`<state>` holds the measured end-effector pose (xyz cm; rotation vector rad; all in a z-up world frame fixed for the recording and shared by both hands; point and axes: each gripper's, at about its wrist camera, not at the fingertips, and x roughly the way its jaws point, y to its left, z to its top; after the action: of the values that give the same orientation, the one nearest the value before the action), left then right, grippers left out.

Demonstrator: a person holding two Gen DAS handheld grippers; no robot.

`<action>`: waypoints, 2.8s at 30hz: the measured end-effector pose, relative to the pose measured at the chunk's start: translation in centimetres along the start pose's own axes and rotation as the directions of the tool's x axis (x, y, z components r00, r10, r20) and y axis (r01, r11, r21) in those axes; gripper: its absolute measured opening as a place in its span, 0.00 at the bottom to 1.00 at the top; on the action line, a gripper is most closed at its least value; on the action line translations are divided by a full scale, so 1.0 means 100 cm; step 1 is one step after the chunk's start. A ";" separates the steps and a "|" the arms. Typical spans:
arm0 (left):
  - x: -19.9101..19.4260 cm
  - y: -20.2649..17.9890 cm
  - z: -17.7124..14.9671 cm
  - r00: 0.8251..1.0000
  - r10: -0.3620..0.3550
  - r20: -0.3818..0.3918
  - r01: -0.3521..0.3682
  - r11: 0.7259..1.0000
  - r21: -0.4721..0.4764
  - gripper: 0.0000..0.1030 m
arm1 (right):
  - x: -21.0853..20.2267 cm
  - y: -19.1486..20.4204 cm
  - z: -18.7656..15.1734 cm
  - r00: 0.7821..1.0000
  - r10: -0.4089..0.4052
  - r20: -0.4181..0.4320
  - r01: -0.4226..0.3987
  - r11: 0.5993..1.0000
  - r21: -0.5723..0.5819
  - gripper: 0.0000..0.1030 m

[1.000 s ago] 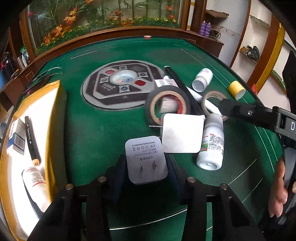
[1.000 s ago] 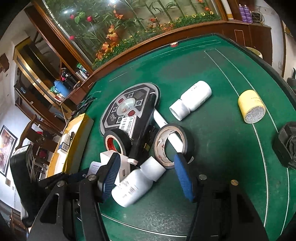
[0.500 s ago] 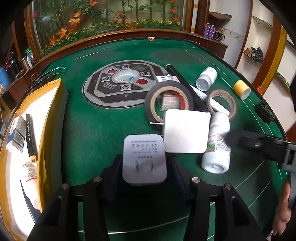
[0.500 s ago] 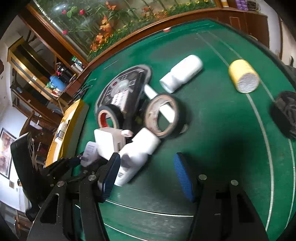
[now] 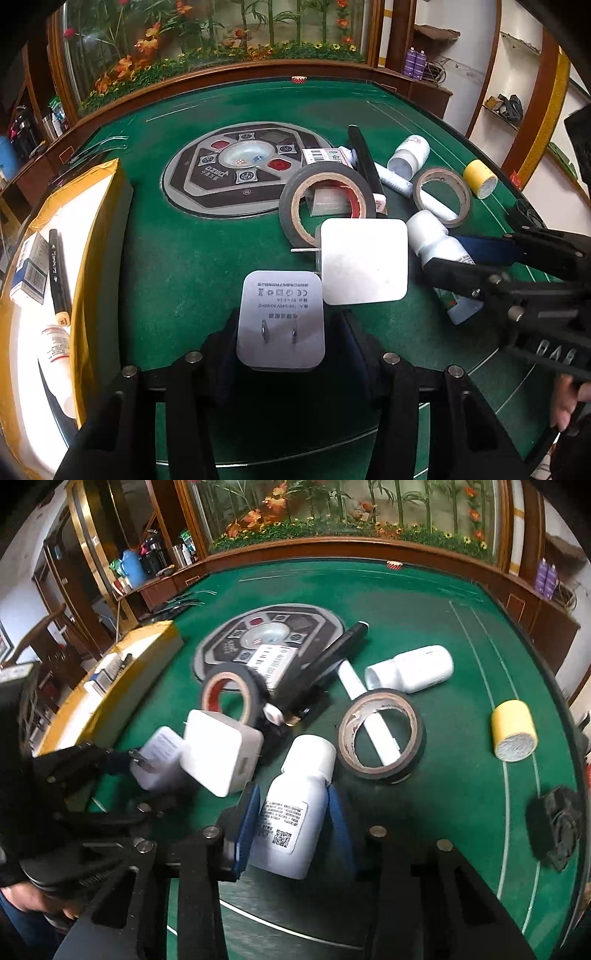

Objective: Organize rigid objects
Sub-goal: 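Grasp the small white labelled bottle with the right gripper, then carry the charger plug with the left gripper while the right gripper carries the bottle to the tray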

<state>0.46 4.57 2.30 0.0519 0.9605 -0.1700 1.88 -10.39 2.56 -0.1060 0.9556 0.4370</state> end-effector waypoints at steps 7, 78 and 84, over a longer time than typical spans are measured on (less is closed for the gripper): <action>0.002 -0.003 0.000 1.000 0.009 0.002 -0.009 1.000 -0.009 0.57 | 0.010 0.013 -0.011 0.999 -0.046 0.008 0.047 0.994 -0.100 0.32; -0.084 0.209 -0.054 0.974 0.174 0.147 -0.091 0.890 -0.446 0.41 | 0.031 0.189 0.099 0.942 0.334 -0.006 -0.330 0.928 -0.173 0.32; -0.059 0.237 -0.047 0.990 0.119 0.072 -0.071 0.877 -0.475 0.41 | 0.080 0.219 0.135 0.964 0.248 -0.092 -0.261 0.946 -0.191 0.32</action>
<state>-2.72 29.19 3.65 -0.3574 0.8756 0.1565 7.29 15.77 6.15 -0.1830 0.9935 0.7742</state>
